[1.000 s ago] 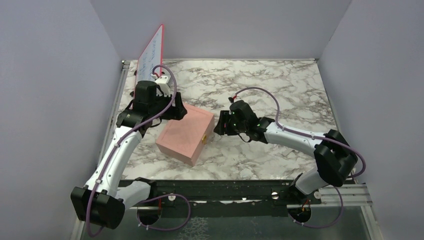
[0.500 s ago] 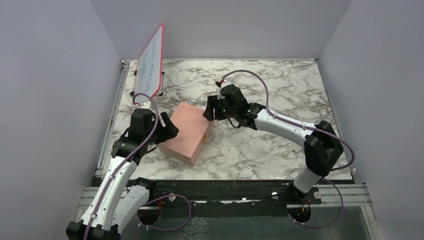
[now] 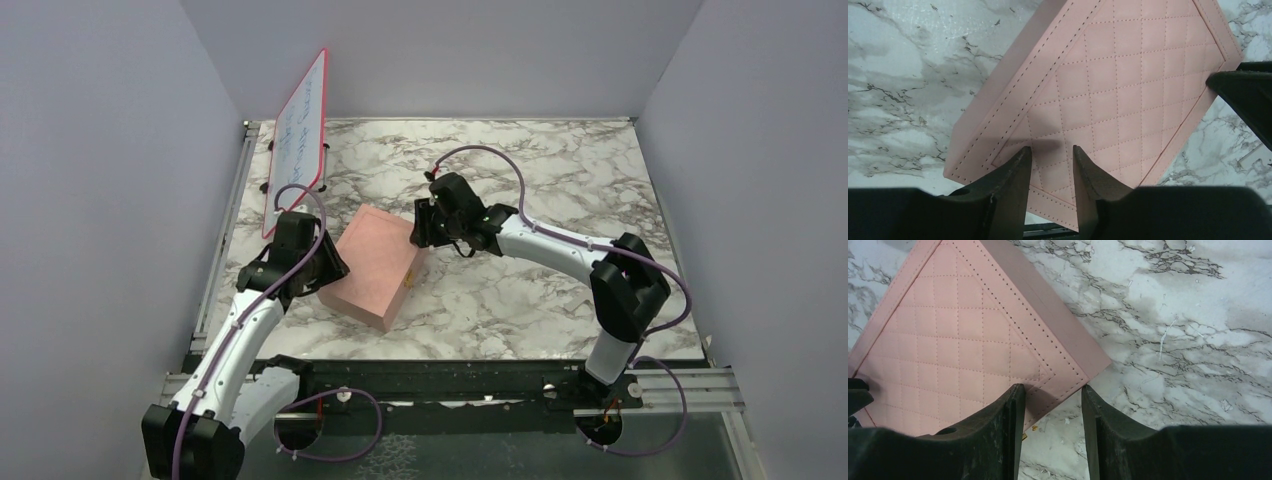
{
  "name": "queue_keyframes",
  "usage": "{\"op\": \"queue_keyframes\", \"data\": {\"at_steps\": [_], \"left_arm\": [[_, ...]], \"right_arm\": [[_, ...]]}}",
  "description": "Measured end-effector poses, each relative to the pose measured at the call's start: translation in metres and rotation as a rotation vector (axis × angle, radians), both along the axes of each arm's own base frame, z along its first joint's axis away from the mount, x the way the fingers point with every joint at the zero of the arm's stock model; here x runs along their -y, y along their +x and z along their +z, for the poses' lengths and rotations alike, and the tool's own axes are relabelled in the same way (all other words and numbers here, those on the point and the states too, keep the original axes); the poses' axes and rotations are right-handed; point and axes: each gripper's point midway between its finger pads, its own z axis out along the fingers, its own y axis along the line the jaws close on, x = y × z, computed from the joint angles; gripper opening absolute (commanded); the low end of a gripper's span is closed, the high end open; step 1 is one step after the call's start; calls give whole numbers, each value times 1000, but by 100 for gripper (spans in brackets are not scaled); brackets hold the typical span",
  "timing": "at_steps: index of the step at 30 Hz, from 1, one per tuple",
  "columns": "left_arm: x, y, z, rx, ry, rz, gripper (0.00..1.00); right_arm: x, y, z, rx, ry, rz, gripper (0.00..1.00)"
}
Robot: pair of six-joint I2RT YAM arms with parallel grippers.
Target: Organize the mixed jewelry
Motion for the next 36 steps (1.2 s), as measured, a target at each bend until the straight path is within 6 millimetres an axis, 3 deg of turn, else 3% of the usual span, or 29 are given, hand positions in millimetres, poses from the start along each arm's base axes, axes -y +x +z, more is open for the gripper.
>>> {"op": "queue_keyframes", "data": {"at_steps": [16,26,30,33,36], "left_arm": [[9,13,-6,-31,47,-15,28],[20,20,-13,-39,130,-32,25],[20,21,-14,-45,146,-30,35],[23,23,-7,-20,125,-18,51],[27,23,3,19,83,3,58]], "right_arm": [[-2,-3,-11,-63,55,-34,25],[0,-5,-25,-98,138,-75,20],[-2,-2,-16,-82,153,-77,27],[-3,-1,-6,-62,136,-68,35],[-1,3,0,-50,89,-50,45]]}}
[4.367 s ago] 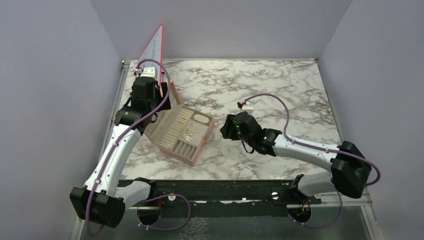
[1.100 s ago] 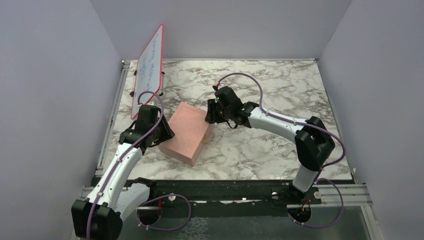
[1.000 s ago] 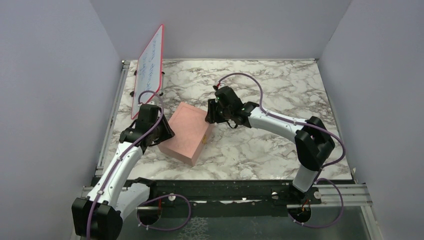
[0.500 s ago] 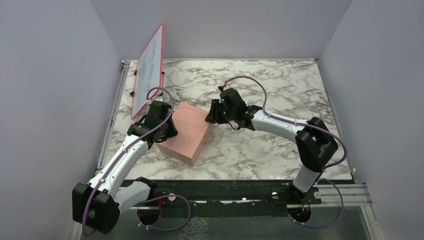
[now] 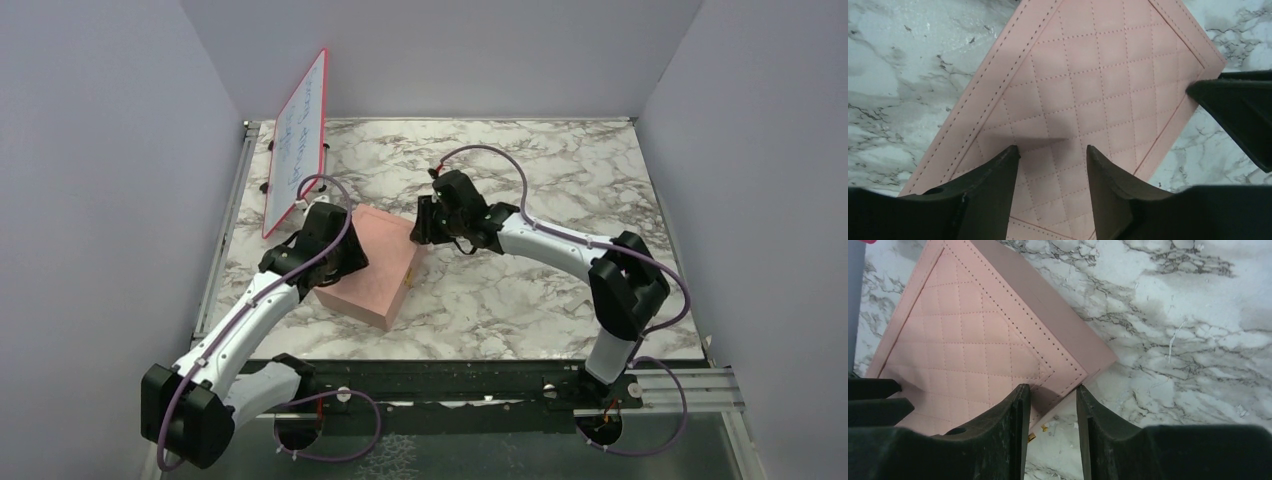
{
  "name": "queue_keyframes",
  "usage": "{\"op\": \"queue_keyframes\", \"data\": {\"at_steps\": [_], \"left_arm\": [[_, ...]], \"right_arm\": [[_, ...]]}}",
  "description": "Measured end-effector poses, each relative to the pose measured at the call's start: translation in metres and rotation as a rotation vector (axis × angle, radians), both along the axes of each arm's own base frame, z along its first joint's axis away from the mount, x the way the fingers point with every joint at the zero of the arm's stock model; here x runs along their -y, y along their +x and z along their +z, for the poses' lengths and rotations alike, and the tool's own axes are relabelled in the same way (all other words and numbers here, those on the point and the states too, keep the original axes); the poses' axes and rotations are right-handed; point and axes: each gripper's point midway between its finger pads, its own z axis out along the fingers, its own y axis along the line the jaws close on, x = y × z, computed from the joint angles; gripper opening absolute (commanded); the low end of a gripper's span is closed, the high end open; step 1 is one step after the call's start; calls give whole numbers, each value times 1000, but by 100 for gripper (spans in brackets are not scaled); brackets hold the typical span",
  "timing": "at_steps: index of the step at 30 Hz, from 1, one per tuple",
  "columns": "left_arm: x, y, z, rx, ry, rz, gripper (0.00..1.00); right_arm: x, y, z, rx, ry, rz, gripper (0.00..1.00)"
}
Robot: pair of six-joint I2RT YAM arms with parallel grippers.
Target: Organize the mixed jewelry
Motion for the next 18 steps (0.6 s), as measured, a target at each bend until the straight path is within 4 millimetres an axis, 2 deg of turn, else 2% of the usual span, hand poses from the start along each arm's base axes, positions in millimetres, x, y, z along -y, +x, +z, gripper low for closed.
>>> {"op": "queue_keyframes", "data": {"at_steps": [2,4,8,11,18], "left_arm": [[-1,-3,2,4,-14,15,66],[-5,-11,5,2,-26,38,79],[-15,-26,11,8,-50,111,92],[-25,-35,12,19,-62,169,94],[-38,-51,6,9,-82,273,96]], "right_arm": [[-3,5,5,23,-27,29,50],[-4,12,8,53,-59,66,54],[-12,26,13,111,-105,142,57],[-14,34,10,133,-137,174,57],[-12,35,9,140,-154,190,57]]}}
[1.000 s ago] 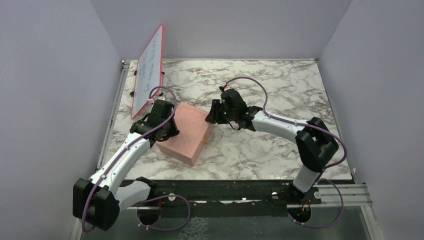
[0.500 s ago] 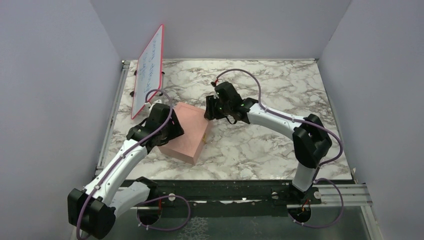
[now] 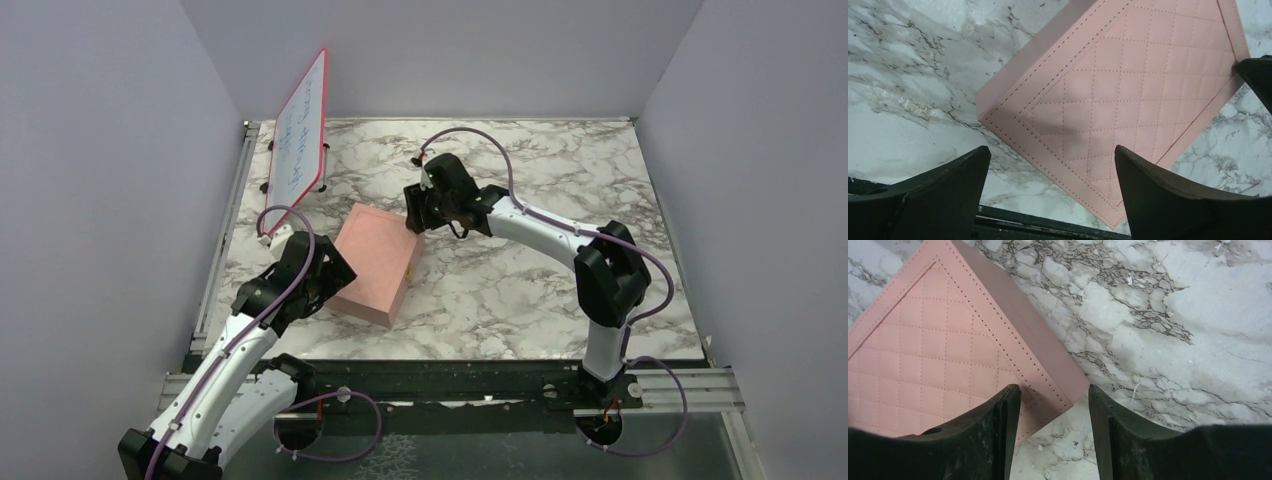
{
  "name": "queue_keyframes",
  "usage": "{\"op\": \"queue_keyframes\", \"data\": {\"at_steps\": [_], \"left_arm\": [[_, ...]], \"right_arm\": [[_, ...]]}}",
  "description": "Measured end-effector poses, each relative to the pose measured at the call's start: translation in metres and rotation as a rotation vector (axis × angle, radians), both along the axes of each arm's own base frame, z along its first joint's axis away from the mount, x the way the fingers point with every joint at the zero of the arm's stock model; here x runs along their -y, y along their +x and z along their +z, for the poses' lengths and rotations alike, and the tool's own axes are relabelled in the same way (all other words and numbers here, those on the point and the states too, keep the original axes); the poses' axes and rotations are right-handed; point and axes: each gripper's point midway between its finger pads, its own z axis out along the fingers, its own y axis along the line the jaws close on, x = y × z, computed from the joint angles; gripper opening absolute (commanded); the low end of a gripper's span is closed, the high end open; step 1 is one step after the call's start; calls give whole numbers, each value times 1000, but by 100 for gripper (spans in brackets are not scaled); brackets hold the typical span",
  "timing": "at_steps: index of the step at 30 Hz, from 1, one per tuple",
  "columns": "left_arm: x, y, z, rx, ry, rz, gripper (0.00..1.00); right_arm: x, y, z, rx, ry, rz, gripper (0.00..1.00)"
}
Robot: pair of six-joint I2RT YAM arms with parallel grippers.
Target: Organize the mixed jewelry
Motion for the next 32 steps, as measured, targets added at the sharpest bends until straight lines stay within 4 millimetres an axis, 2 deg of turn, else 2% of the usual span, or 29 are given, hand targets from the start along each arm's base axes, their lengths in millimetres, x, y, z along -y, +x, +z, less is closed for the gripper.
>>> {"op": "queue_keyframes", "data": {"at_steps": [3,6,12,16,20,27,30,32], "left_arm": [[-1,0,-3,-10,15,-2,99],[-4,3,4,7,44,-17,99],[-17,22,61,182,131,-39,99],[-31,26,97,288,209,-46,99],[-43,25,130,374,286,-58,99],[-62,13,194,537,361,-60,99],[-68,3,222,615,365,-56,99],[-72,-3,234,648,369,-53,99]], "right_arm": [[7,0,8,22,2,-31,57],[33,-8,24,64,-2,-104,58],[107,-37,87,234,57,-294,66],[154,-56,126,336,120,-423,88],[194,-75,163,423,175,-523,99],[261,-111,232,588,297,-673,100],[282,-122,253,641,340,-720,100],[290,-125,261,661,347,-743,100]]}}
